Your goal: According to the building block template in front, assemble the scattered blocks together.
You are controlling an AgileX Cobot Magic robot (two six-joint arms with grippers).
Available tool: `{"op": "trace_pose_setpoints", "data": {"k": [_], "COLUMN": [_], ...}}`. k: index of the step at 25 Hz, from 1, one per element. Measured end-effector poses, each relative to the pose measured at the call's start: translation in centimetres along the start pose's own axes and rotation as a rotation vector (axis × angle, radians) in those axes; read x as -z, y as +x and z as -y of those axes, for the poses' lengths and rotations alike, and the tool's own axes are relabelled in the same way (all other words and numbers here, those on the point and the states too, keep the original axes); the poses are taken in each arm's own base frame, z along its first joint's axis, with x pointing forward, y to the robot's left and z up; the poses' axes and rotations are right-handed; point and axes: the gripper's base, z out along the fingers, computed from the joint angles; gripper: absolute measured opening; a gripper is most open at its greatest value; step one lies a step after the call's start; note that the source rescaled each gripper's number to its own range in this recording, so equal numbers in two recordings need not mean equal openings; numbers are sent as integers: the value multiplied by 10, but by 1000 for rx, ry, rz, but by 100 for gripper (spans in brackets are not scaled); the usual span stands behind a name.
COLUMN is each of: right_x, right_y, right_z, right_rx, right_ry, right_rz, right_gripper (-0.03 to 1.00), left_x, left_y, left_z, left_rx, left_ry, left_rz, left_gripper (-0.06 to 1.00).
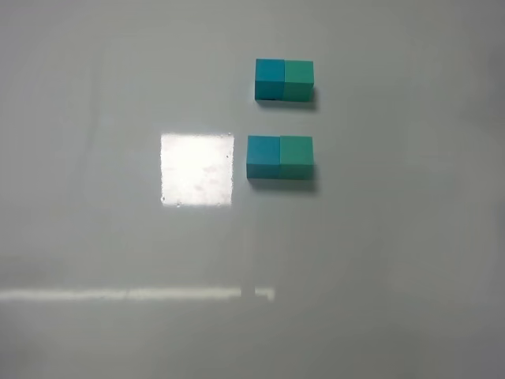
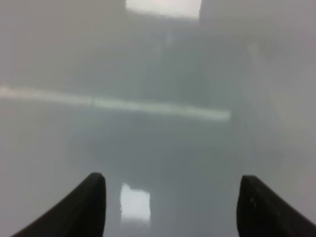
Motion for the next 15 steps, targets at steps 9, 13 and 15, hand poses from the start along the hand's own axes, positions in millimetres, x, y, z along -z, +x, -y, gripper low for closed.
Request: {"op": "trace_pose_setpoints", "data": {"k": [9,13,15], "right_x": [38,49,51], "right_y": [93,130,149], "right_z": [-13,-19,-23], "right_rx": [-86,-118,-143], "right_ry": [28,27,22], "right_rz": [46,61,69], "right_gripper": [52,52,52], "left_x": [0,0,0], "left_y": [0,0,0], "left_z": [0,0,0], "left_rx": [0,1,1], "left_ry": [0,0,0], "left_rz": [0,0,0], "left_gripper": [52,52,52]}}
